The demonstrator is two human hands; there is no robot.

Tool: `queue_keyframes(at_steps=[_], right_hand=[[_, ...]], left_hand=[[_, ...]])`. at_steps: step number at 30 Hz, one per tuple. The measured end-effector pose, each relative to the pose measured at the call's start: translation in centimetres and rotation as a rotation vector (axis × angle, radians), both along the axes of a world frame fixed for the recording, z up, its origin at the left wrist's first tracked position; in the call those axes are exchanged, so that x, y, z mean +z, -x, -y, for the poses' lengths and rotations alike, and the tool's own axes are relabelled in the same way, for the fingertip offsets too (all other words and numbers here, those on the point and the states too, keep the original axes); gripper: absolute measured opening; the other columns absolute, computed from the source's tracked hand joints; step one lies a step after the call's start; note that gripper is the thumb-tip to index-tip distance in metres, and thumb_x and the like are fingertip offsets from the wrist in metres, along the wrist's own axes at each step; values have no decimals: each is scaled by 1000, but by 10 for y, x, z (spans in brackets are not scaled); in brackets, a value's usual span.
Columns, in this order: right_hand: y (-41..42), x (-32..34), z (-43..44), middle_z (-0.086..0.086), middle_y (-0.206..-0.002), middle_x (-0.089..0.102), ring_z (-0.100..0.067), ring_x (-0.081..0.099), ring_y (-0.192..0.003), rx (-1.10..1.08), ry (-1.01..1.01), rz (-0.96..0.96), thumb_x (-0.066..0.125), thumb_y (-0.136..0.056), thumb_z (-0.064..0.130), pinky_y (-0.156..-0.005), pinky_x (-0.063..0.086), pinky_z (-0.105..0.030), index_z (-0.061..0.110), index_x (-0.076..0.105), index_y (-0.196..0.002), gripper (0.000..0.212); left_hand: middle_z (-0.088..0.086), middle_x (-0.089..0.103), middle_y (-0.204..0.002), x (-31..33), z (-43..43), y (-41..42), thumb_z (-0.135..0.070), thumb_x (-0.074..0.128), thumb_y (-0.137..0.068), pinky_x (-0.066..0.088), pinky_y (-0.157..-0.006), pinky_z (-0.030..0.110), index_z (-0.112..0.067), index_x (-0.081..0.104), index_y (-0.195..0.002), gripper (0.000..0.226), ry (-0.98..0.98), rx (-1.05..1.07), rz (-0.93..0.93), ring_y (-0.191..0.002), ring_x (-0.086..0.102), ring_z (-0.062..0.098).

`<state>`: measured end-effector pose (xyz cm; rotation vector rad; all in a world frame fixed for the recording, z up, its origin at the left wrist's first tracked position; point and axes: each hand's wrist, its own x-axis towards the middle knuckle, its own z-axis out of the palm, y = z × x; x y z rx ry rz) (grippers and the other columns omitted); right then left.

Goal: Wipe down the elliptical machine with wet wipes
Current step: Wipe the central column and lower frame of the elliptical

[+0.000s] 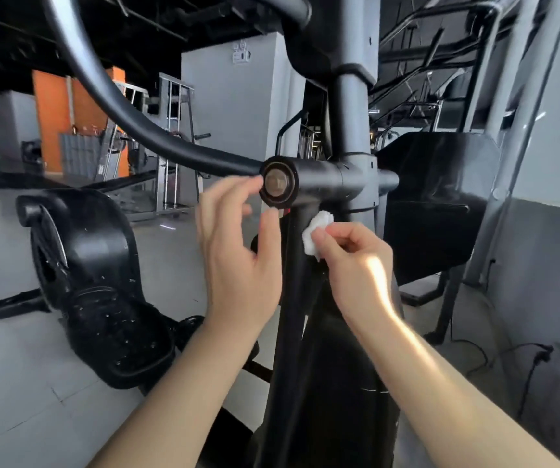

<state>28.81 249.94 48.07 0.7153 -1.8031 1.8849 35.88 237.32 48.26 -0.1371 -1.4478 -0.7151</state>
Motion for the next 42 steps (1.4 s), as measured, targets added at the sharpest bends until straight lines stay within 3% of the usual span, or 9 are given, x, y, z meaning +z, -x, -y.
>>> queue_keyframes(at_steps=[6,11,19,23,27,32,36,38,42], right_hand=[[-12,-23,12,4,-86,66,-9,64,-78,-103,-102,-120,81,-86,16,-70,49,-16,19,65,-81,16],[-12,26,30,4,-83,69,-7,63,-74,-149,-27,-174,82,-85,24,-67,47,-14,19,66,-80,18],[-22,-52,3,8,-84,64,-4,62,-82,-126,-216,-54,75,-90,12,-72,44,-11,19,65,-78,17],[-15,-13,0,16,-92,73,1,68,-87,-155,-111,-11,72,-93,19,-78,53,-20,28,74,-92,9],[-22,-25,8,15,-92,73,7,67,-86,-136,-102,19,68,-97,18,-69,49,-6,20,77,-106,13],[-40,-89,1,8,-86,74,6,67,-78,-80,-173,223,68,-97,13,-72,48,-8,13,78,-94,10],[-26,-33,6,6,-82,72,8,65,-70,-94,-65,148,68,-95,12,-59,45,-5,12,77,-91,10],[-17,-6,10,10,-83,75,3,68,-77,-114,5,109,71,-93,19,-66,52,-12,21,79,-93,9],[-21,-35,14,10,-78,73,-2,69,-75,-110,62,185,69,-95,18,-61,51,-12,25,75,-83,15]], left_hand=[[-15,63,-112,-35,0,12,-23,55,-102,44,-81,11,-31,64,-119,21,-225,-332,453,-101,59,0],[-12,70,-104,-17,1,19,-22,58,-102,49,-80,13,-33,67,-110,16,-303,-414,381,-95,66,4],[-12,70,-101,-48,5,19,-21,63,-99,54,-81,19,-31,69,-110,16,-342,-412,502,-93,67,2],[-10,71,-106,-55,5,15,-20,63,-99,55,-84,19,-32,69,-113,19,-365,-452,536,-96,67,3],[-7,71,-111,-62,9,12,-18,65,-98,57,-87,20,-29,72,-116,22,-349,-457,553,-97,69,4],[-9,68,-112,-79,10,6,-16,65,-98,52,-84,12,-24,71,-126,30,-282,-438,601,-96,67,2],[-7,69,-110,-76,12,8,-13,65,-98,51,-82,11,-17,74,-123,27,-280,-429,587,-95,68,5],[-6,70,-109,-75,12,8,-12,63,-99,51,-80,10,-16,74,-122,26,-273,-421,587,-95,69,6],[-8,68,-112,-79,13,7,-9,60,-100,50,-83,8,-18,72,-126,30,-255,-439,605,-97,68,6]])
